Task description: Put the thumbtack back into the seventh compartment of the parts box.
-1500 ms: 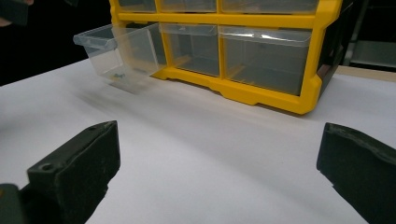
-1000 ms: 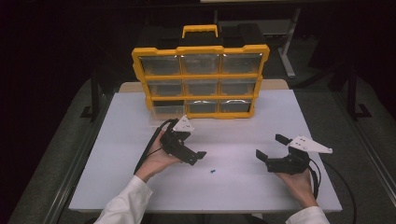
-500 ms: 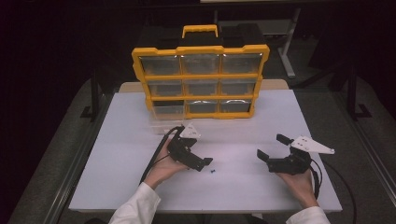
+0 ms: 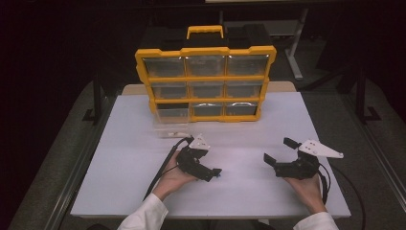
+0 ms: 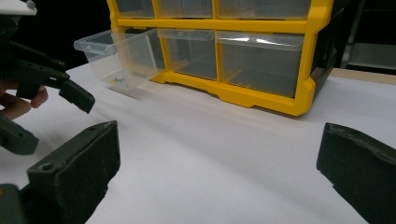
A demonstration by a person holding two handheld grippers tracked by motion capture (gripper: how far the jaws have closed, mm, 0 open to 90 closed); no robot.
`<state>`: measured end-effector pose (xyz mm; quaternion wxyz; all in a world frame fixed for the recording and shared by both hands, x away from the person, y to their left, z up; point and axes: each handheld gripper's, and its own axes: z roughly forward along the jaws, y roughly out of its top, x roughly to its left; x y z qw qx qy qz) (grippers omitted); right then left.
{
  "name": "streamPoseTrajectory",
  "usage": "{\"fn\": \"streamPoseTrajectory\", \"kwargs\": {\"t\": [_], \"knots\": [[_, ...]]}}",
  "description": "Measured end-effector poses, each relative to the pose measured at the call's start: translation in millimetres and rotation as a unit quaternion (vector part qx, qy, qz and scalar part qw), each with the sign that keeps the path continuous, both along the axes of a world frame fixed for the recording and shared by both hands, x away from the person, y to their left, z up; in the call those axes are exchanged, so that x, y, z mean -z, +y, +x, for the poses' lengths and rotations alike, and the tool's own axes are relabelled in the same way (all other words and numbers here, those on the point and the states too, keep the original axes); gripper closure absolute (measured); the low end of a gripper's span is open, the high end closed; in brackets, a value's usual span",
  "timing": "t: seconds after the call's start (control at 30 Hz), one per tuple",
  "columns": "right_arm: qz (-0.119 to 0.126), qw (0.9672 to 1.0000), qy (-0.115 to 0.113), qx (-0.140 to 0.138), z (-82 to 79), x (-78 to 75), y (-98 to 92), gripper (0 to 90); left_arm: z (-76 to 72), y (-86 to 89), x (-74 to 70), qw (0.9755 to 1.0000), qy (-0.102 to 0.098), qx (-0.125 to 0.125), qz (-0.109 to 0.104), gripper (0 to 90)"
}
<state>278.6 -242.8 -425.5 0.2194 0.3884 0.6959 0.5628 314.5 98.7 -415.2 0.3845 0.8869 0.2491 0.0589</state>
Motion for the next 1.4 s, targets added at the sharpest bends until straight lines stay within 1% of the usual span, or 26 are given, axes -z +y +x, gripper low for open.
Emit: {"fn": "streamPoseTrajectory", "kwargs": {"t": [0.1,0.13,0.27,0.33,0.5,0.53,0.6,0.73,0.83,1.1,1.23,1.3,1.4], "knots": [[0.000,1.0000,0.000,0.000,-0.1,-0.2,0.3,0.0,-1.8,-2.2,3.3,0.9999,0.001,0.005,0.011,15.1],[0.000,1.0000,0.000,0.000,-0.2,-0.2,0.4,0.0,-2.2,-3.1,4.8,0.9999,0.002,0.003,0.010,15.2],[0.000,1.0000,-0.001,-0.001,-0.3,-0.1,0.4,0.0,-1.3,-6.4,9.4,0.9997,0.002,0.003,0.024,17.5],[0.000,1.0000,-0.001,-0.001,-0.3,-0.1,0.2,0.0,-1.2,-8.1,10.9,0.9998,0.005,0.005,0.019,20.5],[0.000,1.0000,0.000,0.000,-0.3,-0.1,0.0,0.0,-1.6,-11.6,13.3,0.9996,0.008,0.010,0.024,25.4],[0.000,1.0000,0.001,0.000,-0.1,-0.1,0.4,0.0,-3.1,-13.2,15.5,0.9993,0.001,0.015,0.033,29.3],[-0.001,1.0000,0.001,-0.001,0.4,0.3,0.7,0.0,-4.5,-14.6,16.5,0.9990,-0.008,0.015,0.040,33.3],[-0.003,1.0000,0.003,-0.002,0.7,0.5,1.4,0.0,-5.3,-17.3,19.2,0.9987,-0.009,0.023,0.045,38.3],[-0.003,1.0000,0.005,-0.001,0.6,0.6,1.4,0.0,-5.4,-18.4,21.1,0.9984,-0.004,0.027,0.050,38.9],[-0.004,1.0000,0.006,-0.003,0.4,0.5,1.9,0.0,-4.2,-18.6,24.2,0.9982,0.005,0.028,0.053,49.9],[-0.001,1.0000,0.006,-0.003,0.3,0.0,1.7,0.0,-3.8,-19.2,25.2,0.9980,0.007,0.037,0.050,53.4],[-0.001,1.0000,0.007,-0.004,0.4,0.1,1.6,0.0,-4.3,-19.6,25.4,0.9981,0.005,0.038,0.048,57.5],[-0.001,0.9999,0.009,-0.006,0.3,0.3,1.9,0.0,-4.8,-20.5,26.2,0.9976,0.008,0.045,0.052,62.8]]}}
